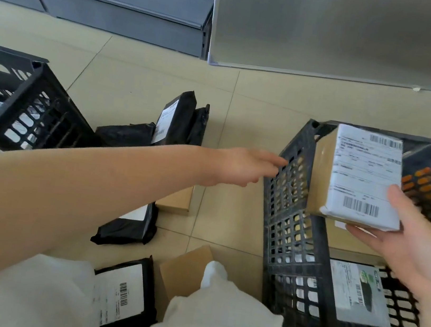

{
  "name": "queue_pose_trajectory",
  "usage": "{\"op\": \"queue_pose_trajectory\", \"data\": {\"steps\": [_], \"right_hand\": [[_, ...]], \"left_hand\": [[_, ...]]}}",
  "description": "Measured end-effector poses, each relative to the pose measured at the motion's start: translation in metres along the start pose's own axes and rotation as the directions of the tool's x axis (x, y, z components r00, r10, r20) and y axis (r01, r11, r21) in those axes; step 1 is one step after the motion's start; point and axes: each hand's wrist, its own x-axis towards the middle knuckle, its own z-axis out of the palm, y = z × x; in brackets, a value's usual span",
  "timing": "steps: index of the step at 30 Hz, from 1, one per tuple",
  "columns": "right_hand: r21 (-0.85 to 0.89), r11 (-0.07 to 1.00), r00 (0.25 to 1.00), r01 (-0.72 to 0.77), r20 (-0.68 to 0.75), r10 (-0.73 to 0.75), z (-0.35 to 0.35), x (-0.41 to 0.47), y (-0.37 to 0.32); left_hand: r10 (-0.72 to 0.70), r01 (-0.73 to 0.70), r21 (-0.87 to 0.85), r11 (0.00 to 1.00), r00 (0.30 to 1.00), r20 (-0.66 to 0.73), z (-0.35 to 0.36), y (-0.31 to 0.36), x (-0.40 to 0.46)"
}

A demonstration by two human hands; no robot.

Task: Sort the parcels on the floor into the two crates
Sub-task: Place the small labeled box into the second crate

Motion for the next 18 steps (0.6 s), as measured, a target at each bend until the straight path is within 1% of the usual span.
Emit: {"op": "queue_pose_trajectory", "data": {"steps": [1,3,7,9,11,13,16,18], "right_hand": [[0.034,0.999,1.000,-0.018,-0.021,0.019,-0.014,-0.002,0.003],[0.087,0.993,0.994,-0.084,-0.057,0.089,-0.029,0.000,0.017],[0.149,0.968,0.965,-0.201,-0.140,0.222,-0.066,-0.004,0.042],[0.137,0.959,0.947,-0.248,-0.174,0.270,-0.080,-0.006,0.053],[0.077,0.949,0.927,-0.307,-0.202,0.316,-0.089,-0.009,0.064],[0.051,0.928,0.907,-0.368,-0.202,0.370,-0.095,-0.013,0.074],[0.092,0.906,0.888,-0.414,-0.178,0.424,-0.102,-0.019,0.086],[0.115,0.895,0.882,-0.432,-0.154,0.445,-0.106,-0.022,0.089]], "left_hand": [[0.010,-0.011,0.028,1.000,0.999,0.045,0.008,0.004,0.003],[0.005,-0.009,0.037,0.999,0.997,0.081,0.017,0.003,0.005],[-0.039,0.040,-0.040,0.998,0.999,0.037,0.046,0.009,0.020],[-0.050,0.052,-0.095,0.994,0.998,0.023,0.060,0.009,0.026],[-0.046,0.050,-0.123,0.991,0.998,0.037,0.070,0.007,0.028],[-0.012,0.017,-0.083,0.996,0.998,0.060,0.076,0.005,0.028],[0.066,-0.068,0.025,0.997,0.995,0.076,0.078,0.007,0.027],[0.098,-0.101,0.041,0.994,0.992,0.083,0.079,0.009,0.029]]}}
